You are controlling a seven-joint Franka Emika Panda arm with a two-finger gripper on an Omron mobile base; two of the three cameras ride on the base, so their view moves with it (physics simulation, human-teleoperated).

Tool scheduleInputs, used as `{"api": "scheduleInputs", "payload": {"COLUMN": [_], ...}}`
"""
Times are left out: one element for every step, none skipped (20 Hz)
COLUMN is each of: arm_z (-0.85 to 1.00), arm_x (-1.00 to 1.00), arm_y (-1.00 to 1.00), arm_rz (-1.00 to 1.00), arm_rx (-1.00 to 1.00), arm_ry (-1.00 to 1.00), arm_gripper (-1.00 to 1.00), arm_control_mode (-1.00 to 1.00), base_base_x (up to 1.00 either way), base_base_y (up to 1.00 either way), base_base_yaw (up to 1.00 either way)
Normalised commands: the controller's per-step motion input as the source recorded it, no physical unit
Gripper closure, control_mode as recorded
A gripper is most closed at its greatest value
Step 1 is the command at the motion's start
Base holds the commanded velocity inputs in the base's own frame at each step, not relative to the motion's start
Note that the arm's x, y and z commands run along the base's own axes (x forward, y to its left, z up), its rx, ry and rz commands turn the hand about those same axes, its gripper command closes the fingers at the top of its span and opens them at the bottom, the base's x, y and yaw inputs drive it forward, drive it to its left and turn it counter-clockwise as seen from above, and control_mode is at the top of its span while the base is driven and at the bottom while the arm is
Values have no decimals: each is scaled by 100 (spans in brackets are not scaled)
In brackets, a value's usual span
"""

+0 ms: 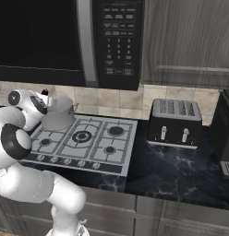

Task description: Turn on the burner for the pot on the stove. Wait thirty seconds for the pot to heat up. Then add the eggplant to the pot.

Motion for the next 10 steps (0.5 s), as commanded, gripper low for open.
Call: {"api": "scheduleInputs", "payload": {"arm_z": [-14,-16,-16,-16,-16,-16,-16,-16,-16,-16], "arm_x": [29,31,30,29,27,27,26,26,26,27], "arm_y": [11,11,11,11,10,10,9,8,6,4], "arm_rz": [0,0,0,0,0,0,0,0,0,0], "arm_rx": [0,0,0,0,0,0,0,0,0,0], "arm_ry": [4,4,4,4,3,3,3,3,3,4], "arm_gripper": [100,100,100,100,100,100,100,100,100,100], "arm_control_mode": [-100,-100,-100,-100,-100,-100,-100,-100,-100,-100], "base_base_x": [0,0,0,0,0,0,0,0,0,0], "base_base_y": [0,0,0,0,0,0,0,0,0,0], "base_base_yaw": [0,0,0,0,0,0,0,0,0,0]}}
